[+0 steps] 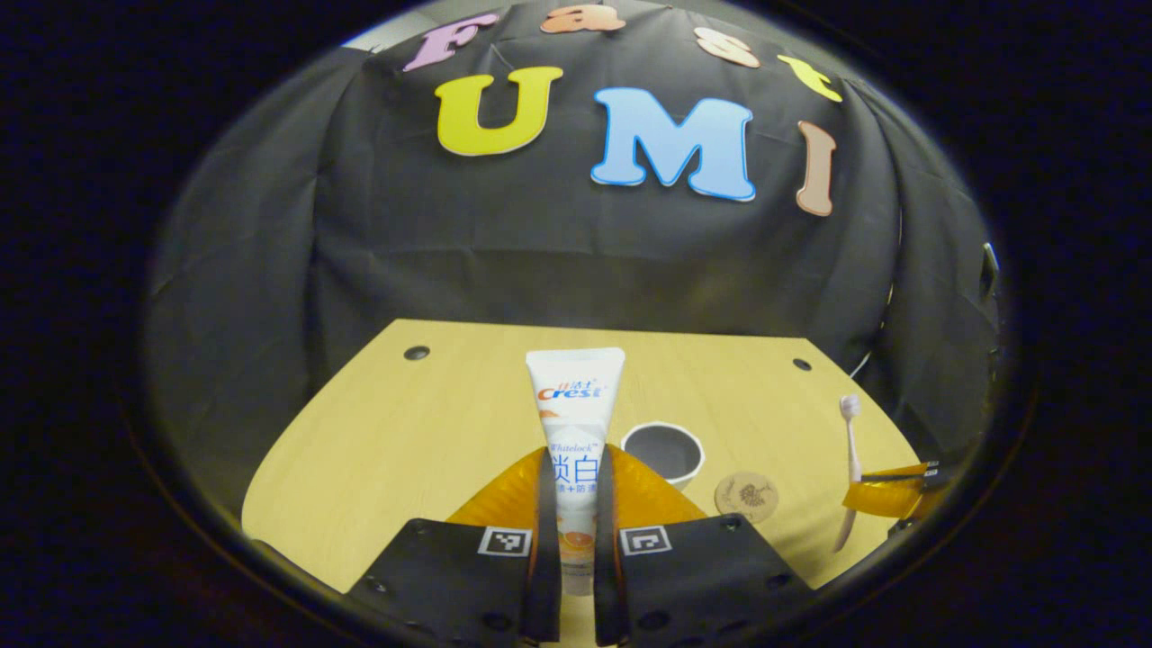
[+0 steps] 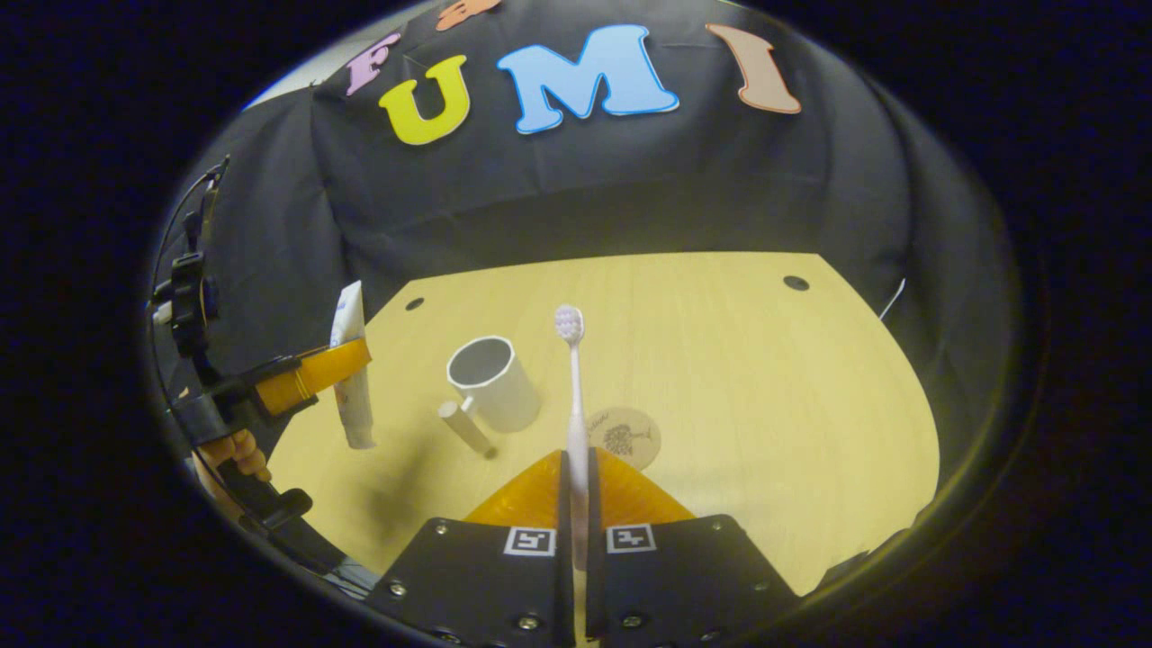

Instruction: Put the toothbrush and toothpaste on the desktop into the cup, then pick up the cup and place it on the coaster on the desktop.

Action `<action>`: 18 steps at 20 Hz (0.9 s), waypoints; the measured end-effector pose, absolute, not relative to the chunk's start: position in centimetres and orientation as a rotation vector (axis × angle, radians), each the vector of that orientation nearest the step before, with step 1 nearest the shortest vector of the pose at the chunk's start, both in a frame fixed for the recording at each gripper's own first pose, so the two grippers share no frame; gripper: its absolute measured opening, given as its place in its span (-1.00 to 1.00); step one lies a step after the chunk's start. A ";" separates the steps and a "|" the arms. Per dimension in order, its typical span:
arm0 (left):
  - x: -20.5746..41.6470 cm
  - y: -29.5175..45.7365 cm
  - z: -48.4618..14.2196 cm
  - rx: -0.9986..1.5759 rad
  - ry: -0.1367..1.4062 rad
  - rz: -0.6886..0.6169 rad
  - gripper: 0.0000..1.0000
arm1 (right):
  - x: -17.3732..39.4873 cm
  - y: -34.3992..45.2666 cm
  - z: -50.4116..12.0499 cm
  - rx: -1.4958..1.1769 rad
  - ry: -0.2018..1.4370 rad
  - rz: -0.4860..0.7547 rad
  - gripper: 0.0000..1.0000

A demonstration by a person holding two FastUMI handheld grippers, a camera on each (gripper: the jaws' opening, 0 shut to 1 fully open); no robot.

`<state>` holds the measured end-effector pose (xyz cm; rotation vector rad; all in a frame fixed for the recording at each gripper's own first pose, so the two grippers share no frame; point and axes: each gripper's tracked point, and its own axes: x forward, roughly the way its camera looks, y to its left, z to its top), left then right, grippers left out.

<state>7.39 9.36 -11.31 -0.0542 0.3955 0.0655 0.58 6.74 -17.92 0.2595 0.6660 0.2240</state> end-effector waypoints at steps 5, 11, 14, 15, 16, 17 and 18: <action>10.4 8.4 -8.5 -0.057 0.263 0.023 -0.58 | 1.3 7.0 -15.6 0.261 0.563 0.238 -0.88; 13.4 6.1 -7.5 -0.096 0.190 -0.043 -0.58 | 1.1 6.4 -14.6 0.256 0.523 0.214 -0.88; 14.6 5.4 -7.4 -0.113 0.171 -0.072 -0.58 | 1.3 5.8 -14.7 0.260 0.530 0.189 -0.88; 15.2 5.0 -7.4 -0.117 0.169 -0.080 -0.58 | 1.2 5.4 -14.7 0.261 0.532 0.182 -0.88; 15.8 4.8 -7.7 -0.121 0.166 -0.084 -0.58 | 1.3 5.2 -14.7 0.261 0.533 0.177 -0.88; 16.6 4.4 -7.8 -0.125 0.168 -0.090 -0.58 | 1.2 5.1 -14.8 0.260 0.533 0.173 -0.88; 17.3 4.1 -8.2 -0.129 0.172 -0.096 -0.58 | 1.2 5.1 -14.8 0.259 0.534 0.170 -0.88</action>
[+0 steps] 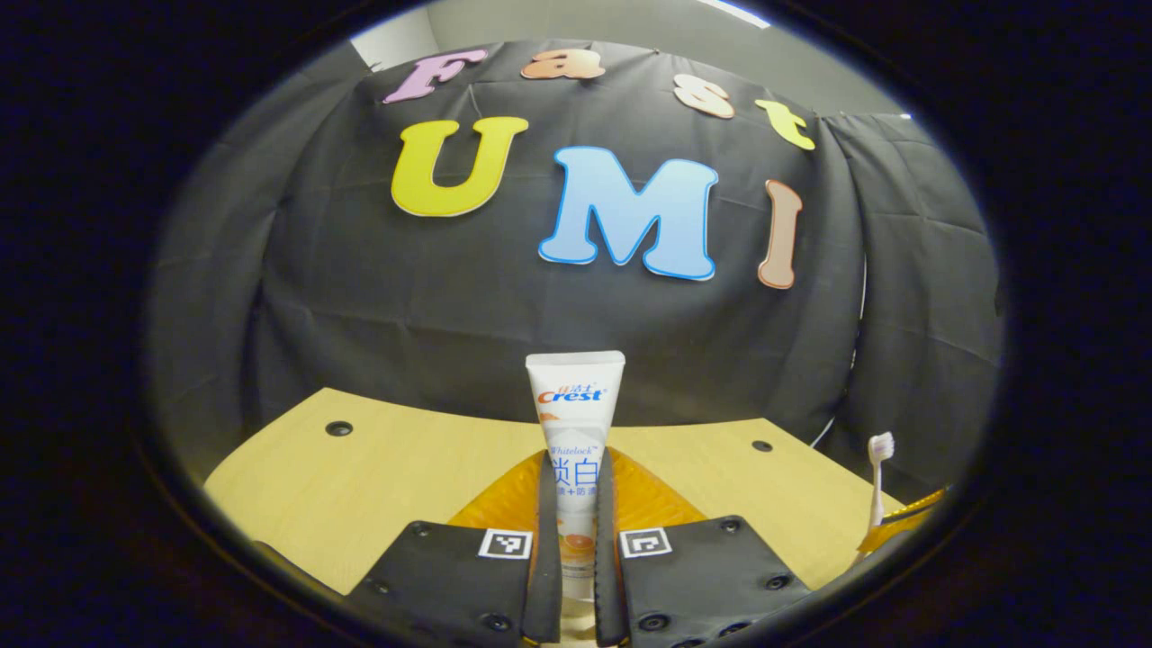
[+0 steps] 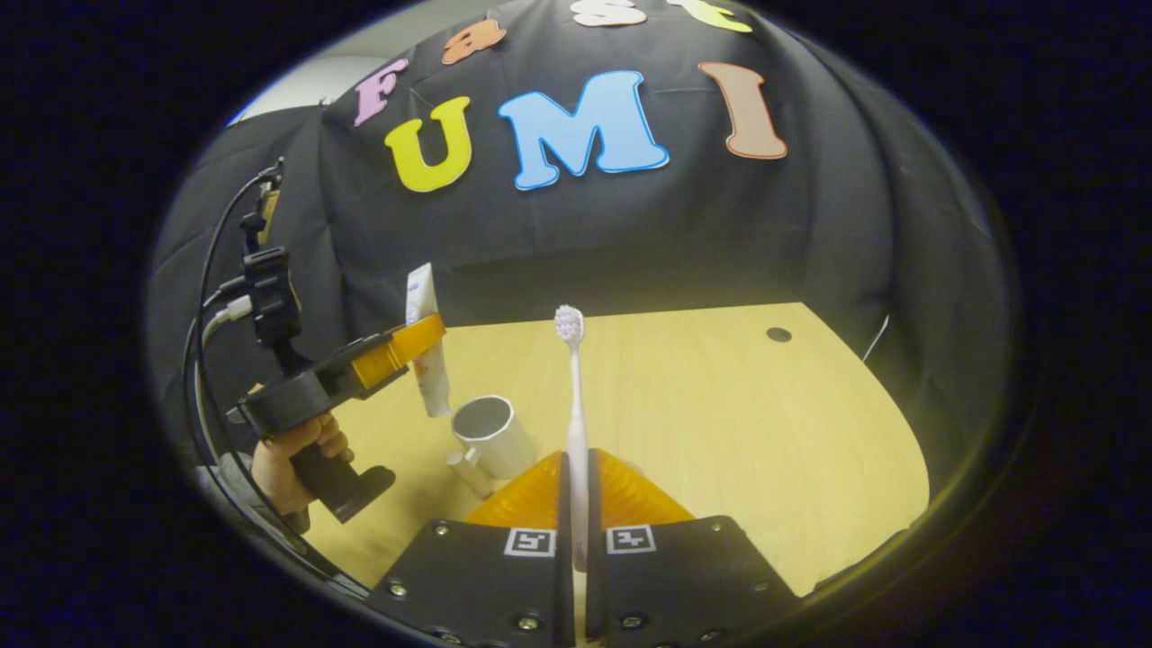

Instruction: Put the toothbrush and toothpaste on the desktop into the cup, then pick up the cup and place it on the coaster on the desktop.

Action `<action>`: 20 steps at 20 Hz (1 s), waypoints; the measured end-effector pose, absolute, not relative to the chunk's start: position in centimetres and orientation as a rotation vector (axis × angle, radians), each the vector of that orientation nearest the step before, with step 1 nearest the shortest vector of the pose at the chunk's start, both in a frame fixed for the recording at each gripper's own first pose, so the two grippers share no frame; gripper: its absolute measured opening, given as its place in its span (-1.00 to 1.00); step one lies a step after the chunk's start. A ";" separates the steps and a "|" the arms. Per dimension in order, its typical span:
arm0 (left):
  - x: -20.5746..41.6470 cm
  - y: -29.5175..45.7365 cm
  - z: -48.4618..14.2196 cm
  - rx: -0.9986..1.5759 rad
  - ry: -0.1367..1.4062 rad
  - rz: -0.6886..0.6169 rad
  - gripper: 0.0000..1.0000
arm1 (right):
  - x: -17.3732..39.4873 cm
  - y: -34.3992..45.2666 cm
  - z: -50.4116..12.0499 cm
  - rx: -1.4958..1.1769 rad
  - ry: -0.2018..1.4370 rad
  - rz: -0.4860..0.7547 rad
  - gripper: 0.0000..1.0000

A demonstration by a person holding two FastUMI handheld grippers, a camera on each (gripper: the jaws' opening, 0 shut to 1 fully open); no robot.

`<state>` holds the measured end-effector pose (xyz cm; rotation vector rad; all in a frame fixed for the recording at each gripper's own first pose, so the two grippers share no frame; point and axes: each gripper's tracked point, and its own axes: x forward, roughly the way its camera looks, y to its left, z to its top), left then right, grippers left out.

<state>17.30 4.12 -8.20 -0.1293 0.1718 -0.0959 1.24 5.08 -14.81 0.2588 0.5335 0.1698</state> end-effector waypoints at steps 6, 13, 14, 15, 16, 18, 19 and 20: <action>20.3 2.6 -11.7 -0.120 0.226 -0.127 -0.58 | 1.3 5.5 -15.4 0.256 0.563 0.165 -0.88; 20.8 1.2 -16.0 -0.064 0.323 -0.156 -0.41 | 1.6 6.5 -15.6 0.258 0.582 0.191 -0.88; 20.9 0.9 -16.4 -0.061 0.338 -0.164 -0.41 | 1.6 6.7 -15.6 0.255 0.582 0.195 -0.88; 20.5 1.0 -16.9 -0.059 0.352 -0.164 -0.41 | 1.6 6.7 -15.6 0.251 0.583 0.197 -0.88; 20.3 1.0 -17.4 -0.056 0.369 -0.167 -0.41 | 1.7 6.8 -15.6 0.249 0.584 0.199 -0.88; 19.6 1.2 -18.9 -0.049 0.412 -0.163 -0.32 | 1.9 6.8 -15.6 0.254 0.587 0.202 -0.88; 19.3 1.3 -19.3 -0.049 0.426 -0.164 -0.41 | 1.9 7.0 -15.6 0.257 0.586 0.204 -0.88; 18.9 1.4 -19.8 -0.049 0.441 -0.167 -0.40 | 2.0 7.0 -15.5 0.257 0.585 0.206 -0.88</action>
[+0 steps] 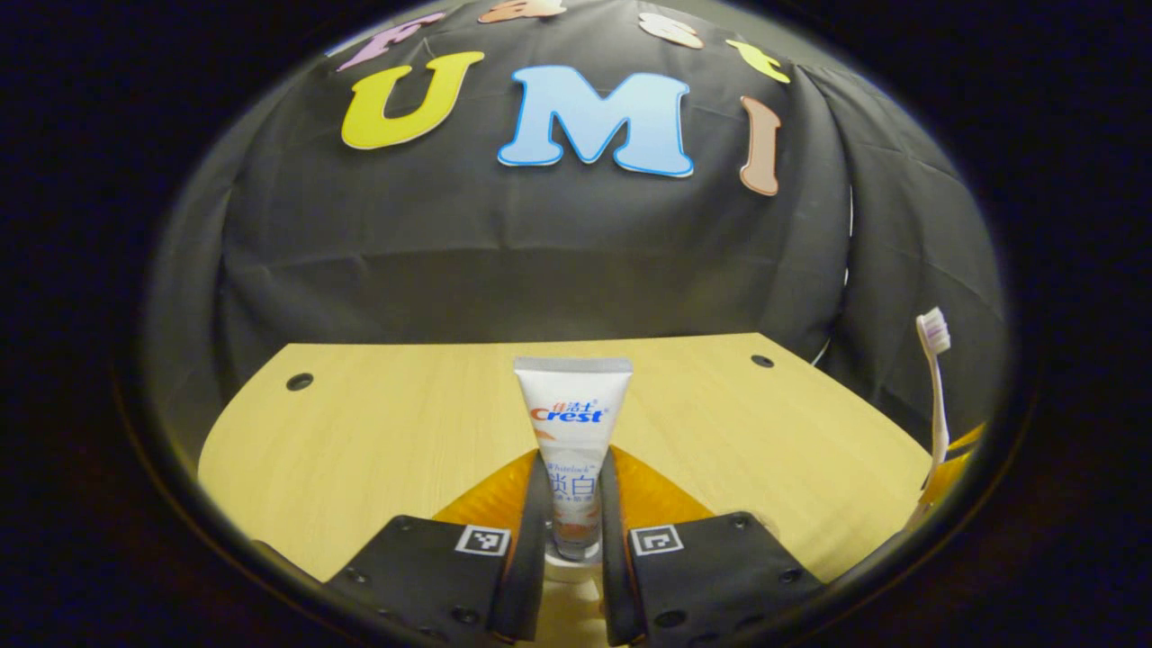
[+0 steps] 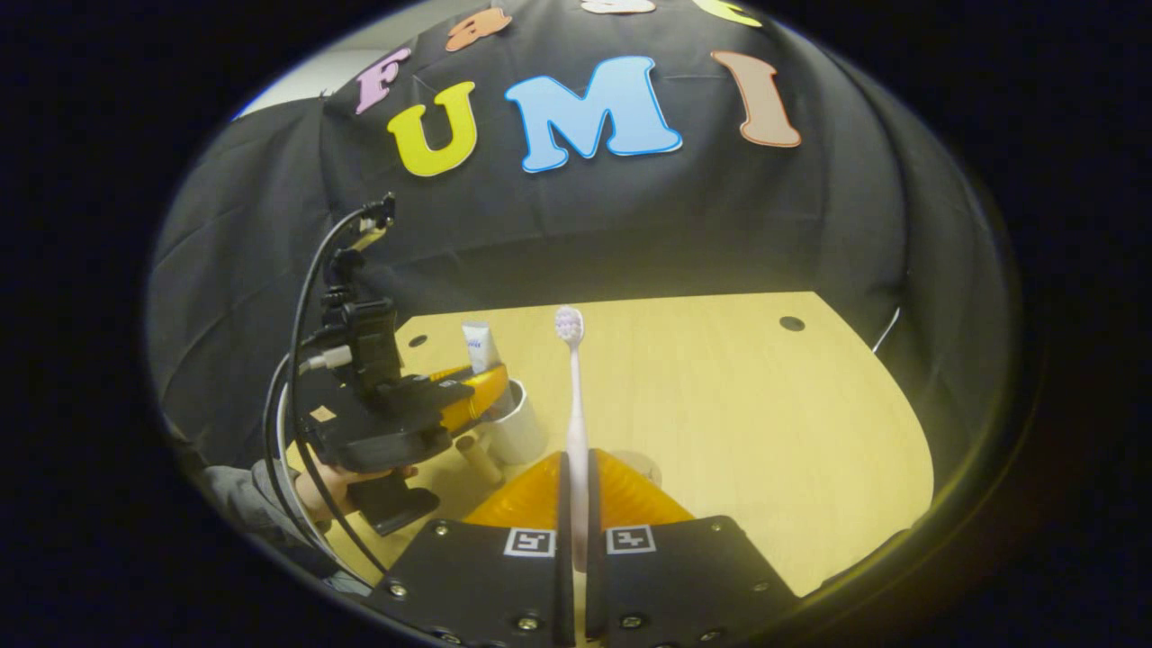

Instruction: Put the toothbrush and toothpaste on the desktop into the cup, then pick up the cup and place it on the coaster on the desktop.

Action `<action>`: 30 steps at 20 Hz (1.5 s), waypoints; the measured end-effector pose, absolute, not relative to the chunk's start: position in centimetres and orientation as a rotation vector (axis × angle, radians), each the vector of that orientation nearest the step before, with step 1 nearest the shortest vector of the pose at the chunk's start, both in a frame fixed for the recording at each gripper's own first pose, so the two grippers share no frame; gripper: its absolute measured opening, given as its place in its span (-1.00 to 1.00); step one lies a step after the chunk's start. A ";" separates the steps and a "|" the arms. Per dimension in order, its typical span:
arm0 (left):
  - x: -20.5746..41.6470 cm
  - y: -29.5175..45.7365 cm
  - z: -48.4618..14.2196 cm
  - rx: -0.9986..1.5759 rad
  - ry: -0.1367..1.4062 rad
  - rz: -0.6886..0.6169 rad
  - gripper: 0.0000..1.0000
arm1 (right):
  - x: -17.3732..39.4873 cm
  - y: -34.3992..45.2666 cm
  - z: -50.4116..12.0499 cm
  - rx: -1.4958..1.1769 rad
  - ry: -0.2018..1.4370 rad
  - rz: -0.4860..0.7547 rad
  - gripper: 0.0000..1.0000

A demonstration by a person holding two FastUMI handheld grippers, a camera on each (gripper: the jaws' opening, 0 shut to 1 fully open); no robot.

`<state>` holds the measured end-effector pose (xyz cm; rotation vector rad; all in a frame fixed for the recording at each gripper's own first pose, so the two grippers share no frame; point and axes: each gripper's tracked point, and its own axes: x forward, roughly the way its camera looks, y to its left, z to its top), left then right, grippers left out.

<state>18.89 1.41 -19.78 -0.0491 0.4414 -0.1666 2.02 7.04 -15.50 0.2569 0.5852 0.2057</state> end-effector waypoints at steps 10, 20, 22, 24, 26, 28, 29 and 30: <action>16.6 1.4 -19.3 -0.043 0.459 -0.182 0.21 | 4.4 8.6 -13.8 0.234 0.536 0.253 -0.88; 11.0 5.1 -17.4 -0.054 0.493 -0.161 0.55 | 11.8 14.7 -9.0 0.380 0.325 0.425 -0.89; 10.2 5.9 -17.2 -0.064 0.496 -0.151 0.55 | 13.0 16.0 -8.6 0.419 0.294 0.457 -0.89; 9.2 6.8 -17.2 -0.077 0.497 -0.137 0.55 | 14.0 16.8 -8.6 0.427 0.275 0.469 -0.89; 8.5 7.6 -17.4 -0.089 0.504 -0.122 0.53 | 15.0 17.8 -8.3 0.420 0.244 0.485 -0.89; 8.0 8.2 -17.9 -0.103 0.515 -0.104 0.55 | 15.8 18.9 -7.9 0.393 0.204 0.503 -0.89; 7.6 8.4 -18.2 -0.115 0.523 -0.101 0.55 | 16.0 19.4 -8.2 0.372 0.191 0.512 -0.89; 7.4 8.6 -18.6 -0.124 0.528 -0.095 0.53 | 16.1 20.1 -8.4 0.350 0.183 0.525 -0.89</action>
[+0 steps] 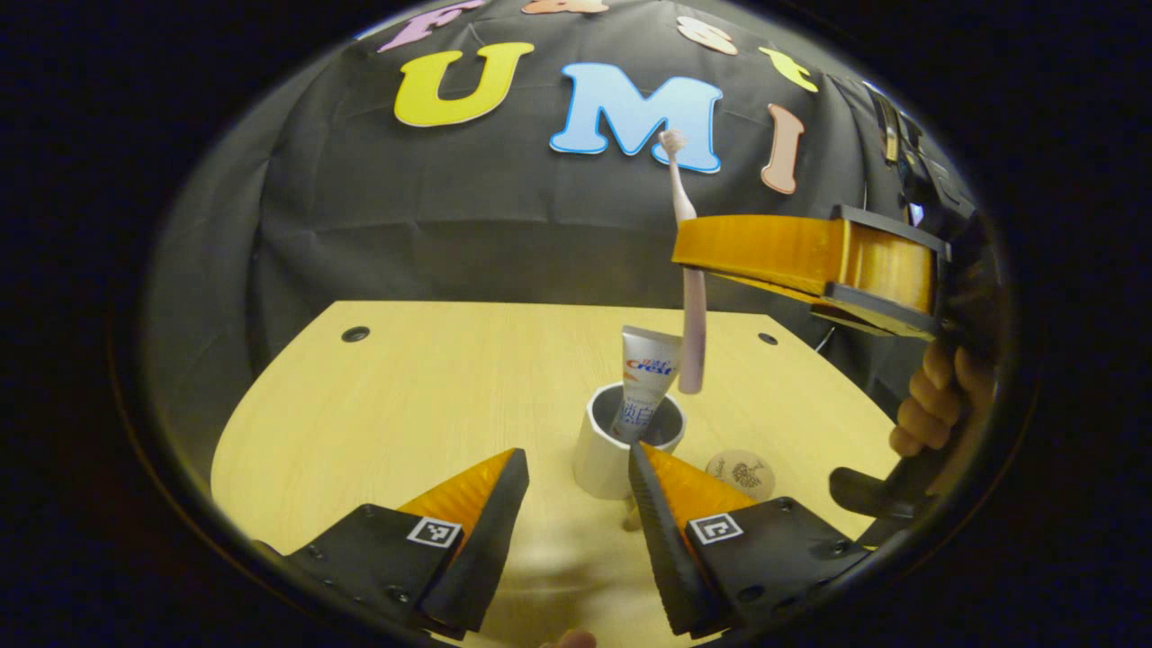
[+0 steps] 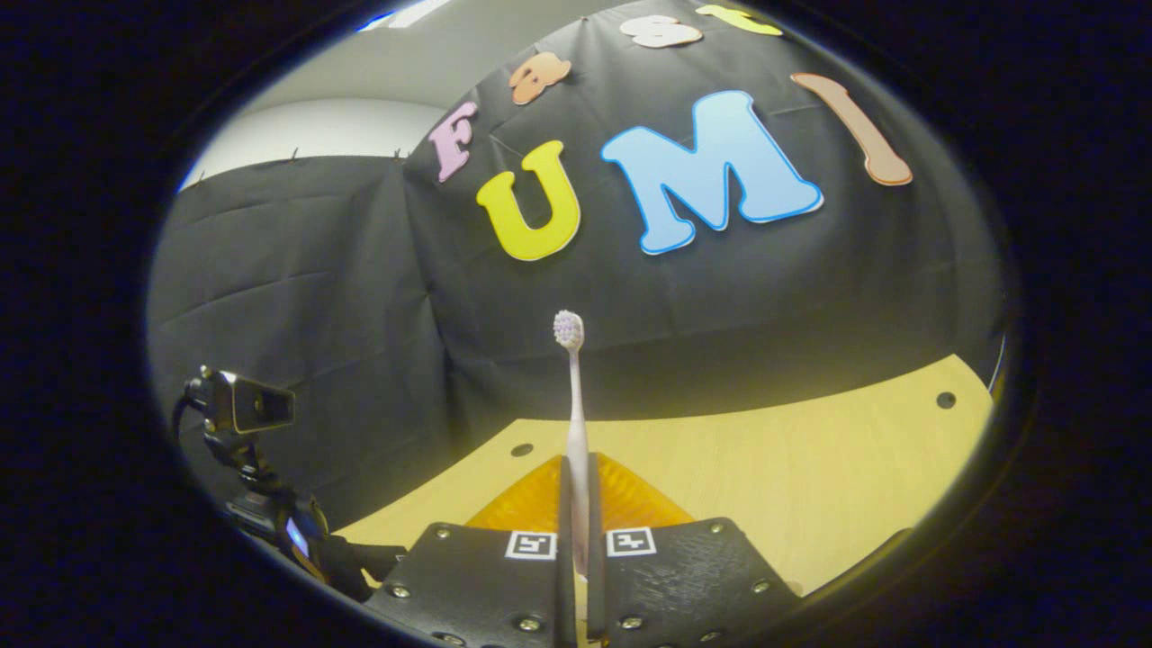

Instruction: Put the toothbrush and toothpaste on the desktop into the cup, then pick up the cup and place it on the coaster on the desktop.

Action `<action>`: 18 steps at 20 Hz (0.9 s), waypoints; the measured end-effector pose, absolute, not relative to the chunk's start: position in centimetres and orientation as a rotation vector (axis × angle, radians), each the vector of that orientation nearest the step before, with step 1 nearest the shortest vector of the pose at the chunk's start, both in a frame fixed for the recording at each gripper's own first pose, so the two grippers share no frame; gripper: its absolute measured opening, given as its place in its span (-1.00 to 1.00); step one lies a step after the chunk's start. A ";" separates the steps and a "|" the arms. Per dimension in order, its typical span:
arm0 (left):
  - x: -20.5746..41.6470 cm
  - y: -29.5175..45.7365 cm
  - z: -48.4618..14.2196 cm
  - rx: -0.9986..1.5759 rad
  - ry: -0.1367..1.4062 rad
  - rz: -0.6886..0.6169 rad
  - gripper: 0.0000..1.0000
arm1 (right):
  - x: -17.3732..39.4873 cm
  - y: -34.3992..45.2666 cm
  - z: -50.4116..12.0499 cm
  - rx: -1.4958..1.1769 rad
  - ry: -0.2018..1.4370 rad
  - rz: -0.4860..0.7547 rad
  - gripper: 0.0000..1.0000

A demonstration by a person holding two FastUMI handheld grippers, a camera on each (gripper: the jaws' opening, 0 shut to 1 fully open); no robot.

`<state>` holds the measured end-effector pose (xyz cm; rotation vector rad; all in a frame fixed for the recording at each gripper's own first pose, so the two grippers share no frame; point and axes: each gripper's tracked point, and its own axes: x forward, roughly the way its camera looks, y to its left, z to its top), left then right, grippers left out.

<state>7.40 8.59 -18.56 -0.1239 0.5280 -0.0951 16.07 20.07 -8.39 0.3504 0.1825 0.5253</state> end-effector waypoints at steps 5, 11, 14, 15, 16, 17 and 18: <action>6.7 9.9 -19.6 -0.158 0.548 -0.068 0.56 | 16.7 21.9 -10.8 0.245 0.182 0.537 -0.81; 5.9 10.8 -19.8 -0.157 0.545 -0.050 0.52 | 16.8 21.6 -11.7 0.155 0.173 0.493 -0.84; 6.2 10.4 -19.5 -0.154 0.540 -0.060 0.52 | 16.7 21.2 -11.5 0.119 0.167 0.471 -0.67; 6.3 10.2 -19.4 -0.152 0.537 -0.062 0.52 | 16.7 21.1 -11.5 0.112 0.167 0.469 -0.67; 6.3 10.0 -19.2 -0.150 0.533 -0.067 0.52 | 16.6 20.9 -11.3 0.107 0.168 0.464 -0.53; 6.4 9.9 -19.1 -0.145 0.530 -0.068 0.52 | 16.5 20.8 -11.2 0.106 0.165 0.462 -0.41; 6.5 9.7 -19.1 -0.142 0.526 -0.074 0.55 | 16.6 20.8 -11.0 0.108 0.162 0.463 -0.40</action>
